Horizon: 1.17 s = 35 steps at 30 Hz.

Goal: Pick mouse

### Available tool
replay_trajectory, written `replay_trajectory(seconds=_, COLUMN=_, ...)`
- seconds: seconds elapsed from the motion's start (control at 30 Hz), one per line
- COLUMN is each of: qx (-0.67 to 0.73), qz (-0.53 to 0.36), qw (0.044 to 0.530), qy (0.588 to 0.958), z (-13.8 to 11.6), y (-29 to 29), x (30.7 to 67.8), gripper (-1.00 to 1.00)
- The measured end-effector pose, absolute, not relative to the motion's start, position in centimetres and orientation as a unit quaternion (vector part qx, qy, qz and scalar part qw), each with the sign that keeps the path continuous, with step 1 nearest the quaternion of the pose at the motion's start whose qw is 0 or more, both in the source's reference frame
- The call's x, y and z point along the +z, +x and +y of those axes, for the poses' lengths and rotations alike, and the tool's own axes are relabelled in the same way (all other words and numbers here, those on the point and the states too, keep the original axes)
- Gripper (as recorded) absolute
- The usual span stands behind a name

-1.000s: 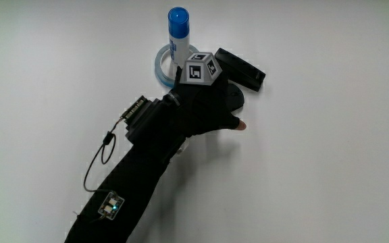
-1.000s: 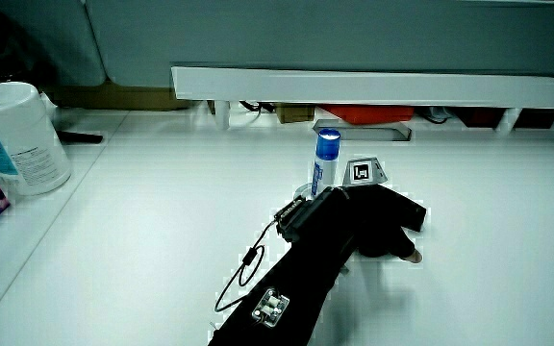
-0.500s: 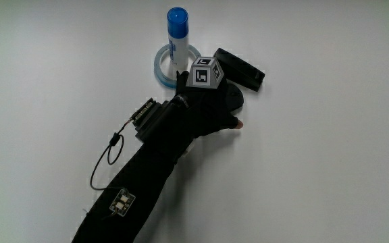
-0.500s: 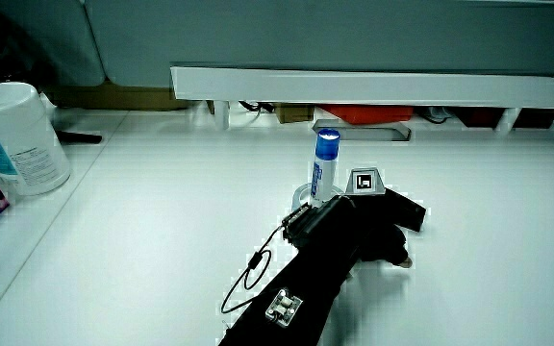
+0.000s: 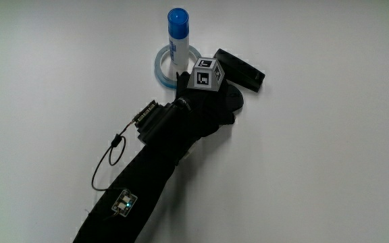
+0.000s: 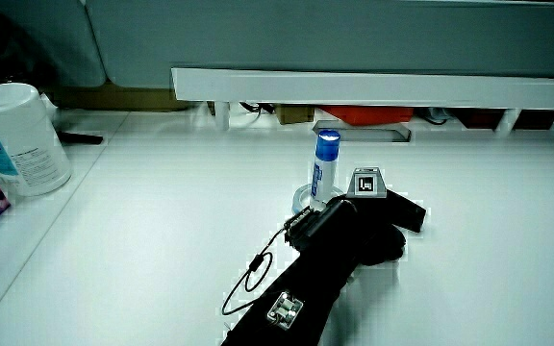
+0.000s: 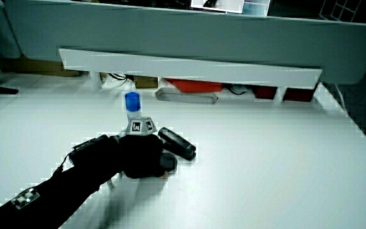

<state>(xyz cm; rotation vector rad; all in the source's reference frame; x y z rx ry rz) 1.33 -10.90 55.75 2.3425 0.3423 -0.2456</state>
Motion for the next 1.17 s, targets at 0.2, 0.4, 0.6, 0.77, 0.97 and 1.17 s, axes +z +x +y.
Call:
replay_trajectory(seconds=0.2, qx=-0.078, qz=0.147, qw=0.363, qy=0.917, z=-10.5, y=1.2, x=53.1, gripper=0.93)
replay_trajectory(seconds=0.4, qx=-0.079, qz=0.158, qw=0.360, qy=0.916, z=-10.2, y=1.0, x=49.4, gripper=1.00)
replay_trajectory(seconds=0.6, qx=-0.103, qz=0.163, qw=0.361, qy=0.912, z=-10.1, y=0.5, x=46.3, gripper=1.00)
replay_trajectory(seconds=0.77, qx=-0.110, qz=0.187, qw=0.341, qy=0.915, z=-9.6, y=0.0, x=43.1, gripper=1.00)
replay_trajectory(seconds=0.97, qx=-0.103, qz=0.217, qw=0.324, qy=0.915, z=-8.3, y=-0.8, x=39.0, gripper=1.00)
replay_trajectory(seconds=1.17, qx=-0.097, qz=0.245, qw=0.294, qy=0.919, z=-7.0, y=-2.6, x=36.9, gripper=1.00)
